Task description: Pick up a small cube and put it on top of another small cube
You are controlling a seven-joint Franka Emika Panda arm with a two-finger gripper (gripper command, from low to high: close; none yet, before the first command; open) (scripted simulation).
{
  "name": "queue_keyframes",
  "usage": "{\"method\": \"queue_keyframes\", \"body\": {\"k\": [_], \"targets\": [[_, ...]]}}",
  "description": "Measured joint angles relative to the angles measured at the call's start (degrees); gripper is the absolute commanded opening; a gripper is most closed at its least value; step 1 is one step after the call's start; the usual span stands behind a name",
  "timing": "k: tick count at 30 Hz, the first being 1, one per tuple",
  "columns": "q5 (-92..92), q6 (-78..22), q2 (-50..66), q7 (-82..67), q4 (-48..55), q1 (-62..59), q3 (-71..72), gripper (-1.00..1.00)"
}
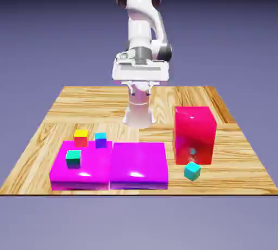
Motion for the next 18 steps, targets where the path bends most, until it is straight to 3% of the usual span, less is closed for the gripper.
{"method": "queue_keyframes", "body": {"k": [18], "targets": [[-10.67, -39.80, 37.38, 0.91, 32.53, 5.96, 10.67, 0.00]]}}
